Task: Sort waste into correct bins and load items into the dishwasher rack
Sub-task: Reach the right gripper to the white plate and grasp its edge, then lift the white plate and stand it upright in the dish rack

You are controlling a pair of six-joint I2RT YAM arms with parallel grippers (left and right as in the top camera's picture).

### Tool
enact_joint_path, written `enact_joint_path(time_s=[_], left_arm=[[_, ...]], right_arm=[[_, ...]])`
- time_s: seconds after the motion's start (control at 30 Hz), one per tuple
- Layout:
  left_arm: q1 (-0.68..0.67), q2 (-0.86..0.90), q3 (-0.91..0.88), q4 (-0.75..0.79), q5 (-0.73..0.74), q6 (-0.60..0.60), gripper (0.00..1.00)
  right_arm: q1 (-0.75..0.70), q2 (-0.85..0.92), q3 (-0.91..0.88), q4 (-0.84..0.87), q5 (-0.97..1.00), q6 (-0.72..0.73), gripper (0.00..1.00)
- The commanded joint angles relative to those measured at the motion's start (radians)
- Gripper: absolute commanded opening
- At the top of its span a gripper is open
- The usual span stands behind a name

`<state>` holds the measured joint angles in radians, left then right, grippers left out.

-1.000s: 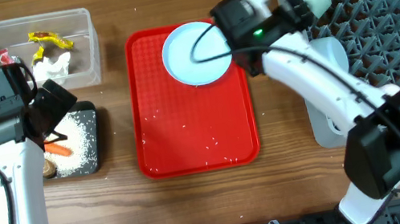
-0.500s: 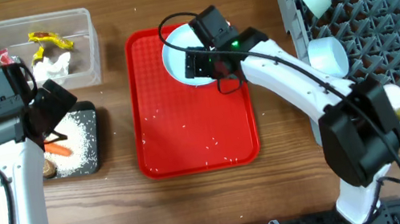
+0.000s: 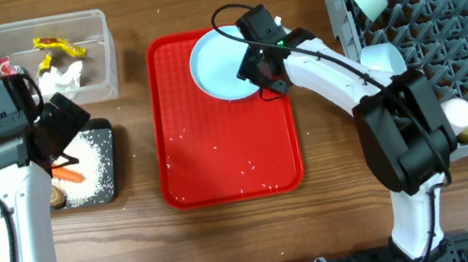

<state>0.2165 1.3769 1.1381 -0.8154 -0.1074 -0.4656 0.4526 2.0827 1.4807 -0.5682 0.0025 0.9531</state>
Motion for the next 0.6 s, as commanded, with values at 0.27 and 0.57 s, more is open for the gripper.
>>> enact_joint_path(time_s=[0.27, 0.57], left_arm=[[0.005, -0.006, 0.014, 0.002, -0.006, 0.009, 1.00], [0.005, -0.006, 0.014, 0.002, -0.006, 0.009, 1.00]], right_arm=[[0.003, 0.063, -0.002, 0.042, -0.057, 0.018, 0.26], [0.003, 0.068, -0.002, 0.045, -0.150, -0.041, 0.04]])
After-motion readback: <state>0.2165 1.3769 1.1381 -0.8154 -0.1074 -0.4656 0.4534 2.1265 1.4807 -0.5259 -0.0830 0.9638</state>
